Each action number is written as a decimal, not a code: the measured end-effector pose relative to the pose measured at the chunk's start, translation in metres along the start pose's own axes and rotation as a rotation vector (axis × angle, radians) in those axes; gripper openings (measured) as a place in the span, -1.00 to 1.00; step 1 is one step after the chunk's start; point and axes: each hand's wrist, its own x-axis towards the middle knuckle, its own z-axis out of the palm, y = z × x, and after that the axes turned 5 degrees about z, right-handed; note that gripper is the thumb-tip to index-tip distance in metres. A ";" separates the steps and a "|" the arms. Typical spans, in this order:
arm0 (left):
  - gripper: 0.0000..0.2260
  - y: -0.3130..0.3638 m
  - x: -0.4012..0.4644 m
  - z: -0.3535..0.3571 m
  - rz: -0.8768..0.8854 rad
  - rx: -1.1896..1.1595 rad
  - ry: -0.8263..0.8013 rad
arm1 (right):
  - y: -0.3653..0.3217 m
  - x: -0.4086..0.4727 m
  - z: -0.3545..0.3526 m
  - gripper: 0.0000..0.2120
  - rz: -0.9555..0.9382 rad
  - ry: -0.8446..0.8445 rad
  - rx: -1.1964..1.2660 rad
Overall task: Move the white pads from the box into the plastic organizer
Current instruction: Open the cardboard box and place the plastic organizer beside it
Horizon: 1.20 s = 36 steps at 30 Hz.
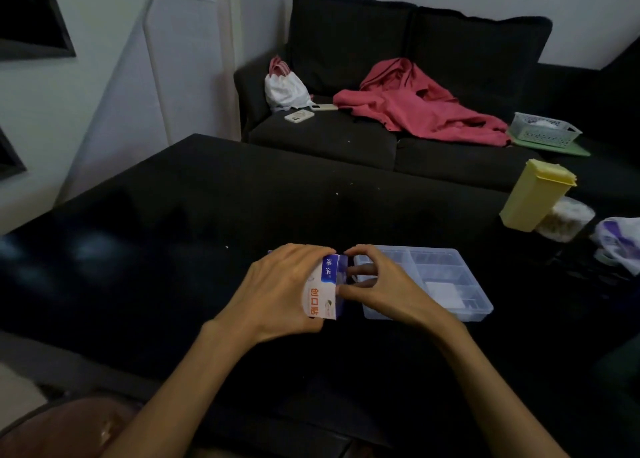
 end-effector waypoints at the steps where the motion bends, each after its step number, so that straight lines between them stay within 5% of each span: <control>1: -0.20 0.000 0.000 0.000 0.008 0.003 -0.003 | 0.000 -0.001 0.001 -0.50 0.007 -0.001 0.009; 12: -0.24 0.004 -0.005 -0.012 0.013 -0.081 0.054 | -0.007 -0.004 0.002 -0.61 0.071 0.148 0.046; 19: -0.22 0.001 -0.004 -0.012 -0.205 -0.576 0.221 | -0.011 -0.014 -0.028 -0.71 0.192 0.041 0.798; 25: -0.19 0.012 0.007 0.006 -0.376 -0.781 0.298 | -0.002 -0.005 -0.024 -0.67 0.265 0.126 1.205; 32: -0.18 0.038 0.020 0.036 -0.554 -0.767 0.470 | 0.007 0.005 -0.007 -0.83 0.328 0.530 0.655; 36: -0.09 0.039 0.022 0.034 -0.610 -0.688 0.343 | 0.001 0.001 -0.003 -0.95 0.296 0.379 0.596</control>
